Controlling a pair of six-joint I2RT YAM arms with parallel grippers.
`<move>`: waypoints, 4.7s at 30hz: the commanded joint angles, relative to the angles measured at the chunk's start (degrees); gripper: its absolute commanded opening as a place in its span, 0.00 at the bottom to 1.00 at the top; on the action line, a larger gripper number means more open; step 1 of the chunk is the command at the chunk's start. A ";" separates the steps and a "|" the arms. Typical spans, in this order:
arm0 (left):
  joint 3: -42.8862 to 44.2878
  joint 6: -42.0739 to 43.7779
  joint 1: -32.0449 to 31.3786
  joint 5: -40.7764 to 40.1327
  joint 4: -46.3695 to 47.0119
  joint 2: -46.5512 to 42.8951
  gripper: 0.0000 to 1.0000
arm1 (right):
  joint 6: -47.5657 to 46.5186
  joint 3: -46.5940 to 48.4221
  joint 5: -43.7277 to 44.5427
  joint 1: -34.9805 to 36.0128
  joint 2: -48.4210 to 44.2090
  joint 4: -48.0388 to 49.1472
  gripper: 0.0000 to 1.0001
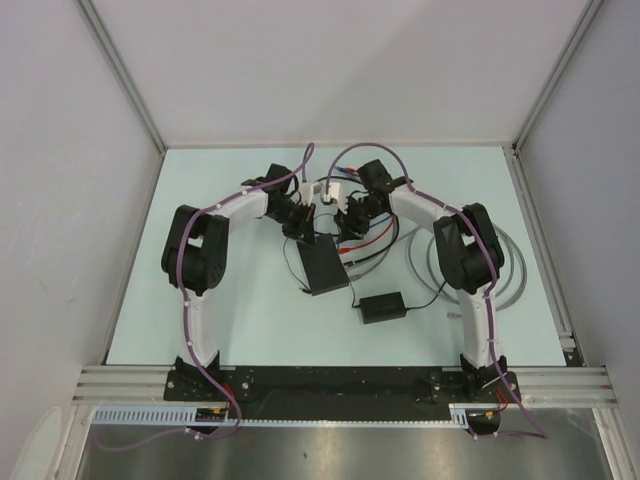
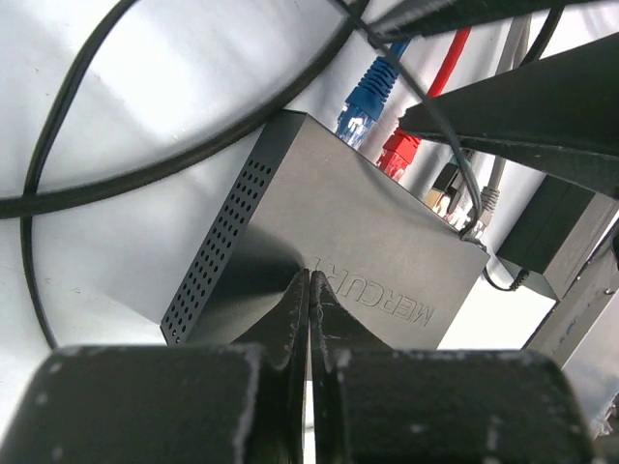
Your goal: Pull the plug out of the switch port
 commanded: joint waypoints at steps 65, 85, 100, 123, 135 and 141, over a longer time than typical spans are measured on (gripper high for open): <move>2.44 2.62 -0.82 -3.51 -0.35 3.72 0.00 | 16.69 35.55 -23.85 -2.72 31.57 -36.52 0.37; 2.53 2.71 -1.35 -3.86 -0.35 4.24 0.00 | 22.87 34.58 -14.19 -2.11 32.54 -32.99 0.04; 3.14 2.79 -1.44 -3.69 -0.35 5.03 0.00 | 15.85 35.64 -20.50 -4.83 32.10 -40.90 0.00; 5.60 2.97 -1.79 0.61 -0.35 4.16 0.00 | 10.88 34.76 -24.22 -8.61 27.54 -45.77 0.00; 5.95 2.18 -1.70 2.38 0.70 2.75 0.00 | 8.54 42.93 -8.03 -12.12 19.99 -48.47 0.00; 7.27 1.65 -1.70 2.73 0.88 3.01 0.00 | 12.57 41.70 -6.01 -15.81 15.23 -41.54 0.00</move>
